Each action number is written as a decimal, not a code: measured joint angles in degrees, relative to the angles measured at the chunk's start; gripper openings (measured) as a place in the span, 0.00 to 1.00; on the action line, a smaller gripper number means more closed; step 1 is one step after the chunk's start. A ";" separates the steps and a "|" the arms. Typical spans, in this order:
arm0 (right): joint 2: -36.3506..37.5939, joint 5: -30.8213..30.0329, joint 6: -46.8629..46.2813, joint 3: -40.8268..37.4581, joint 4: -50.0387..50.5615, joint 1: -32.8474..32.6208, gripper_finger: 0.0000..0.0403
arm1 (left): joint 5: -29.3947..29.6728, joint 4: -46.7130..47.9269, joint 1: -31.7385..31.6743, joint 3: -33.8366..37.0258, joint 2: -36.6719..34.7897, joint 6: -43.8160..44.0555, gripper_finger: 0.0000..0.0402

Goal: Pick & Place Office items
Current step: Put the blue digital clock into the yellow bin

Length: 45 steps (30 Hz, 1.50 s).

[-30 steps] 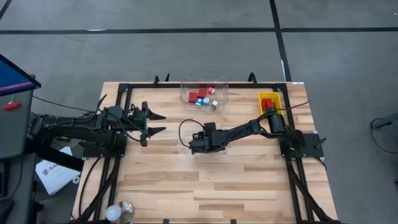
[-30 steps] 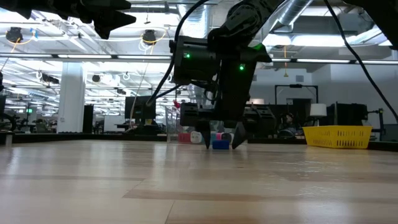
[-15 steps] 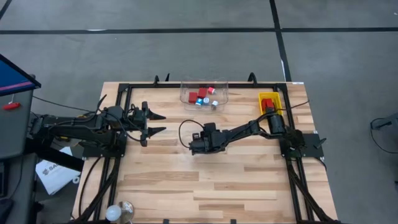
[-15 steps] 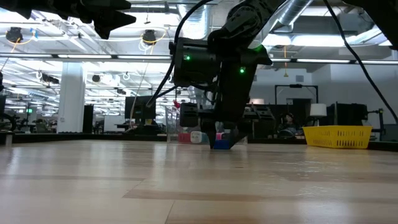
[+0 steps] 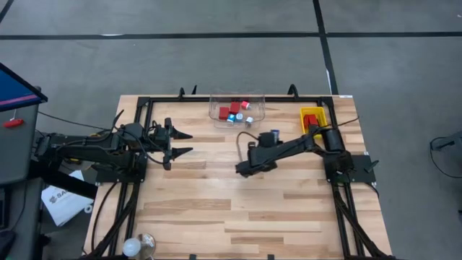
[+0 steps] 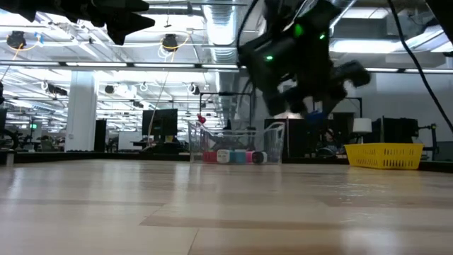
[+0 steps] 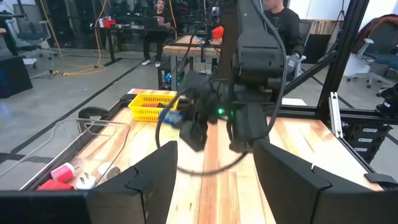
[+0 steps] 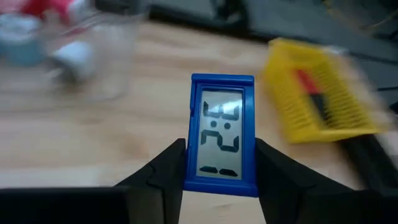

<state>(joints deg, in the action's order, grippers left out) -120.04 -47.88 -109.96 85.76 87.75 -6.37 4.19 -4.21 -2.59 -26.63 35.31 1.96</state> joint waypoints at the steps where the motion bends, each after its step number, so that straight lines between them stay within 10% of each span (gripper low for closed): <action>1: 0.35 0.00 -1.59 -0.06 2.43 -0.14 0.37 | 0.01 -0.02 0.00 0.00 0.00 0.00 0.52; 15: 27.41 2.56 -8.11 -28.39 -7.07 3.03 0.37 | 0.01 0.16 0.04 0.02 0.00 -0.03 0.52; 24: 43.55 1.61 0.15 -42.41 -21.47 17.15 0.37 | 0.02 -0.17 0.04 0.02 0.00 0.03 0.52; 45: 35.27 5.89 15.68 -42.64 -36.28 36.82 0.37 | 0.02 -0.09 0.04 0.02 0.00 -0.35 0.52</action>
<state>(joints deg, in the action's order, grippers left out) -84.77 -41.98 -94.27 43.11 51.48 30.45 4.21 -4.30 -2.55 -26.61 35.31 1.61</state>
